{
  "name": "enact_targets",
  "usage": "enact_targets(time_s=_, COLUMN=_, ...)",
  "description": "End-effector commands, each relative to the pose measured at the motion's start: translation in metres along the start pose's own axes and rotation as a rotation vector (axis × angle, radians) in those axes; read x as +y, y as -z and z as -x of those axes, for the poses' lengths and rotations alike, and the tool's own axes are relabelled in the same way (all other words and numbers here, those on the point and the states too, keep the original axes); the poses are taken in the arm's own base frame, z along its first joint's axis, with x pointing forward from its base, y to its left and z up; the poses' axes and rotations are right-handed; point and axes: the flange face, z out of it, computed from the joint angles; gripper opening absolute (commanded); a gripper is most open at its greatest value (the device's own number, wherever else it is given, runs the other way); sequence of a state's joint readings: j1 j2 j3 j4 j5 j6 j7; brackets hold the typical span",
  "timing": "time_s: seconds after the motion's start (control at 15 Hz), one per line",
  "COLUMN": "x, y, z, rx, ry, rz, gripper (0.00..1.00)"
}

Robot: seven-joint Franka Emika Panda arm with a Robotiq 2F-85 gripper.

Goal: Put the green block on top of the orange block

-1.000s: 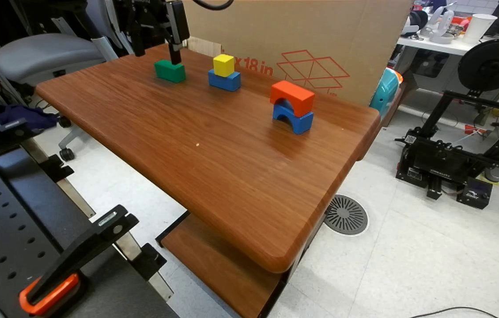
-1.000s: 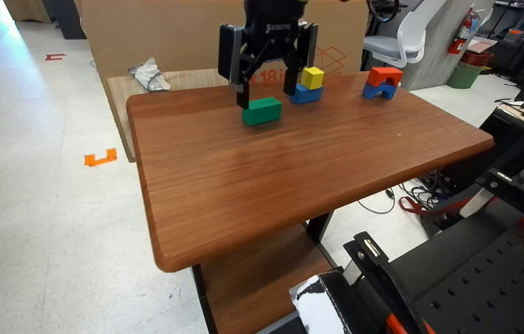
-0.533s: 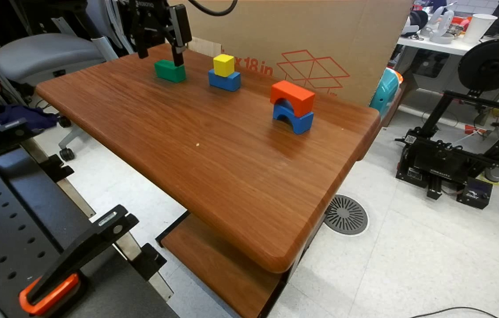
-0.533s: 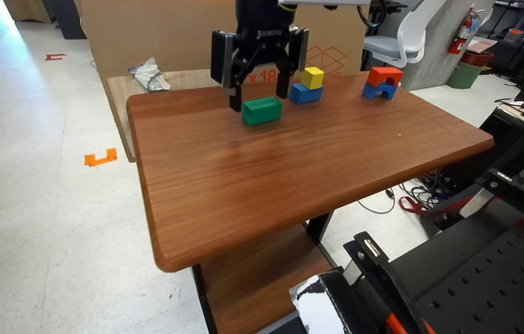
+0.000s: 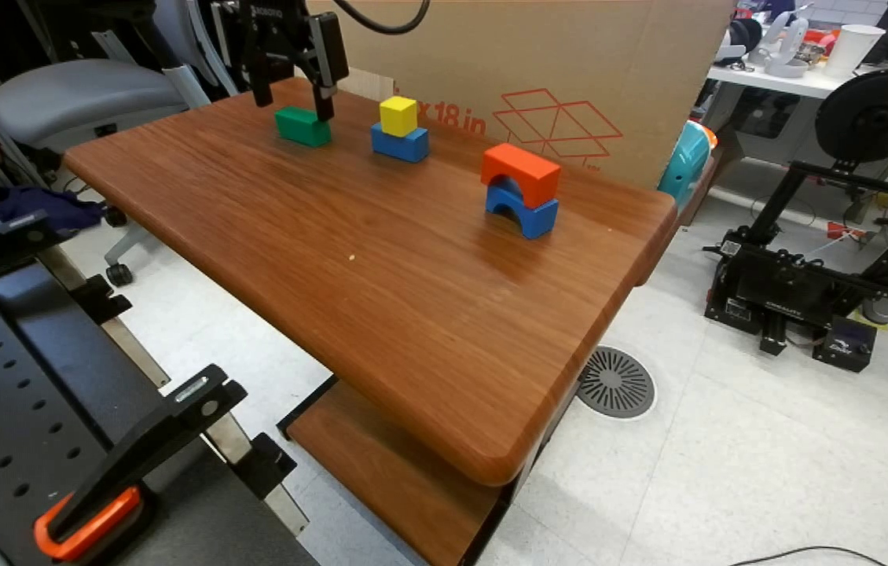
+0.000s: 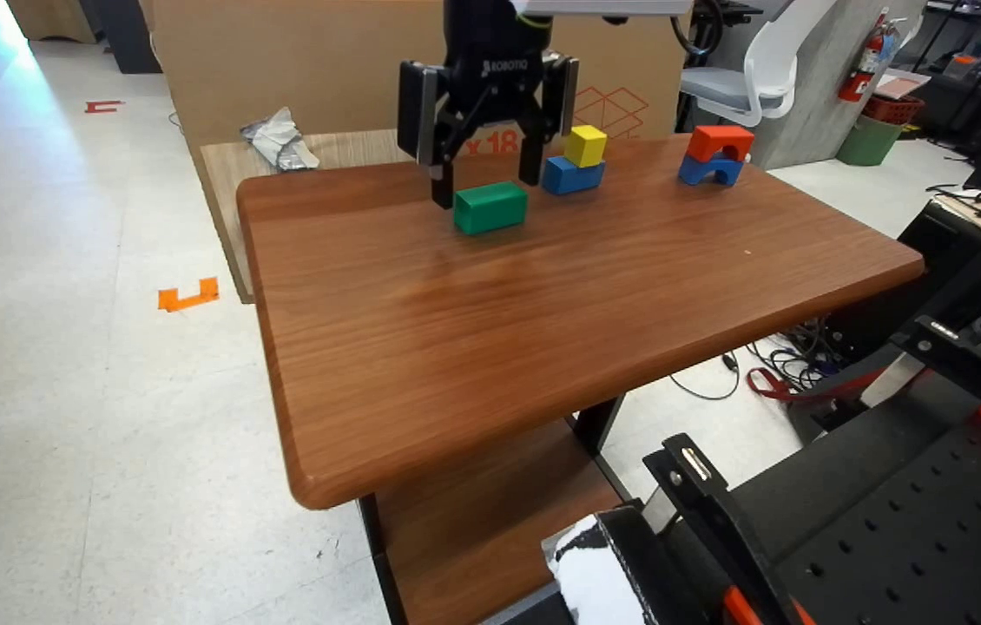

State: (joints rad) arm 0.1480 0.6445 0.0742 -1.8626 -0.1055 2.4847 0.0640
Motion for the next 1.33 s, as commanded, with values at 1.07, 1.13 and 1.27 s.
enact_targets(time_s=1.07, x=0.055, y=0.024, z=0.033, rx=-0.016, ry=-0.035, rz=0.029, gripper=0.41)
enact_targets(time_s=1.13, x=0.066, y=0.027, z=0.038, rx=-0.015, ry=-0.041, rz=0.029, gripper=0.41)
enact_targets(time_s=1.27, x=0.093, y=0.035, z=0.049, rx=-0.024, ry=-0.064, rz=0.019, gripper=0.41)
